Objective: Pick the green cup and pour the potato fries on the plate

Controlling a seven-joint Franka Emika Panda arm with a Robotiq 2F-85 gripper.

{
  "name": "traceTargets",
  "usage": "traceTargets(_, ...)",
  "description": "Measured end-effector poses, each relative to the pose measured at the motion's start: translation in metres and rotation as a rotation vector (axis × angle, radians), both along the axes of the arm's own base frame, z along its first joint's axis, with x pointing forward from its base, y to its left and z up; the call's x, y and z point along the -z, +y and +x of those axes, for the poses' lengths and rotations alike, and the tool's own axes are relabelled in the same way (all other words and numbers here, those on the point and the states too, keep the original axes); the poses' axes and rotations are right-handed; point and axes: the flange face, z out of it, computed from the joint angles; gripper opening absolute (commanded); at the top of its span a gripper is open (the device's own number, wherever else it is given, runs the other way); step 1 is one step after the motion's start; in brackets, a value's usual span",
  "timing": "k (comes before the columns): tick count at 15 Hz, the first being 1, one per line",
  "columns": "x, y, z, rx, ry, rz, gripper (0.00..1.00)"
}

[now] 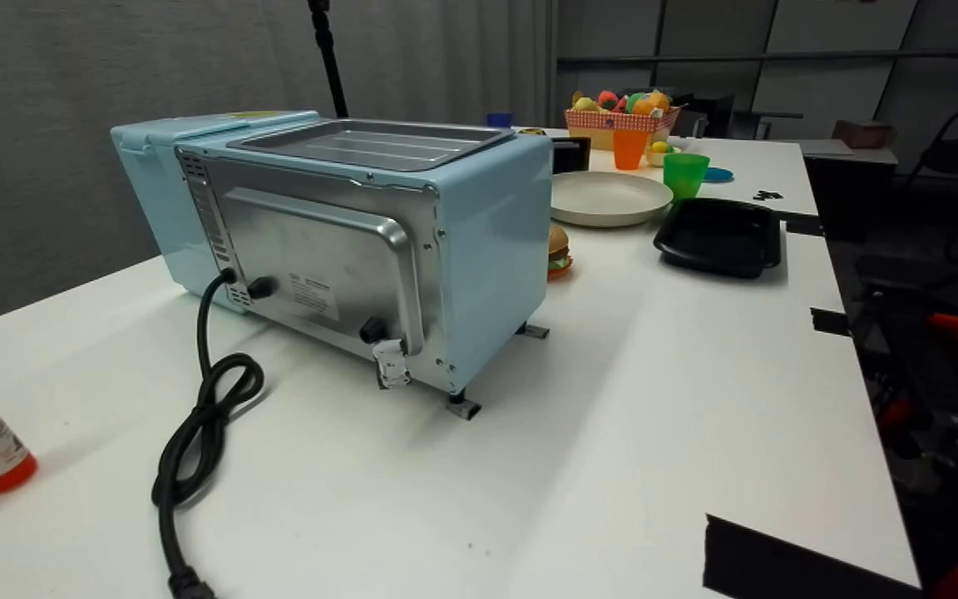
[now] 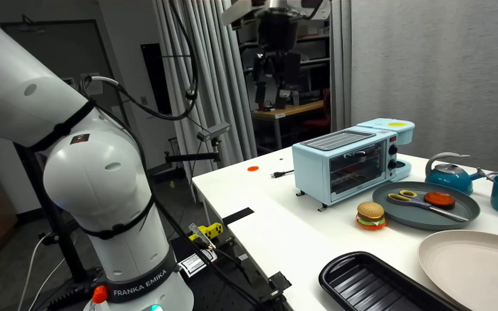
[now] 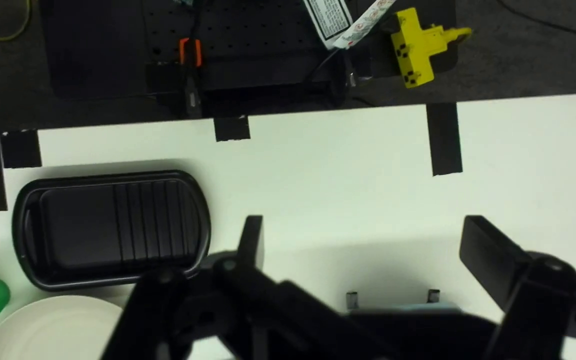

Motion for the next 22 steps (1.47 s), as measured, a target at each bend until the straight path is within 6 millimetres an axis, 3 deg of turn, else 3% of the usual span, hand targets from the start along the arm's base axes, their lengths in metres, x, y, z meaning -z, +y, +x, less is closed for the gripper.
traceTargets(8, 0.032, -0.104, 0.024, 0.177, -0.071, -0.035, 1.00)
traceTargets(13, 0.044, -0.155, 0.030, 0.276, -0.078, -0.031, 1.00)
traceTargets(22, 0.043, -0.161, 0.032, 0.285, -0.079, -0.033, 1.00)
